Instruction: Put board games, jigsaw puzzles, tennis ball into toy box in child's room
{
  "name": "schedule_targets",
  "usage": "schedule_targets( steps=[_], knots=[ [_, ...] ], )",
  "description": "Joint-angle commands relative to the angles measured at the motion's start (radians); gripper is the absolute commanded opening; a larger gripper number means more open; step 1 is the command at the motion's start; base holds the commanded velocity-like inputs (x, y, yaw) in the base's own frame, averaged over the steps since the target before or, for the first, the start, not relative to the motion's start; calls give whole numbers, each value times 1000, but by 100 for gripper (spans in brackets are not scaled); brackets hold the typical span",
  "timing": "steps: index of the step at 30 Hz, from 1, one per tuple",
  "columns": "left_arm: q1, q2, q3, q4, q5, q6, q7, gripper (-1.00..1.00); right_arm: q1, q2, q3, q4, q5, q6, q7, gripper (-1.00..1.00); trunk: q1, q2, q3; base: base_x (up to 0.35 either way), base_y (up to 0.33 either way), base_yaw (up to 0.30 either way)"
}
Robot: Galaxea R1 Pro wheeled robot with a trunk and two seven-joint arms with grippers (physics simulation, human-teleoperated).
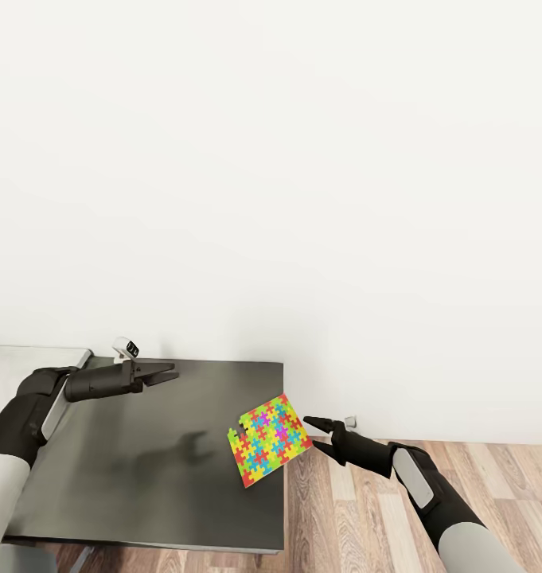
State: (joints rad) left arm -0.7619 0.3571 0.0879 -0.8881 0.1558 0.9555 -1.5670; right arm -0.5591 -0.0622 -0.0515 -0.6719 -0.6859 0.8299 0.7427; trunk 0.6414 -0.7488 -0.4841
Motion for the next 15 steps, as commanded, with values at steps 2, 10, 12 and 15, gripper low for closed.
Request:
schedule_targets(
  steps=[2,10,12,15],
  knots=[
    [-1,0,0,0,0,11,-4,100,0,1,-2,0,0,5,3,100,8,-15,-7,0,0,0],
    [-1,0,0,0,1,11,-4,100,-1,2,-2,0,0,5,3,100,23,-43,-20,0,0,0],
    [-1,0,0,0,1,11,-4,100,-1,2,-2,0,0,5,3,100,31,-57,-26,0,0,0],
    [-1,0,0,0,1,11,-4,100,-1,2,-2,0,0,5,3,100,31,-57,-26,0,0,0]
  ],
)
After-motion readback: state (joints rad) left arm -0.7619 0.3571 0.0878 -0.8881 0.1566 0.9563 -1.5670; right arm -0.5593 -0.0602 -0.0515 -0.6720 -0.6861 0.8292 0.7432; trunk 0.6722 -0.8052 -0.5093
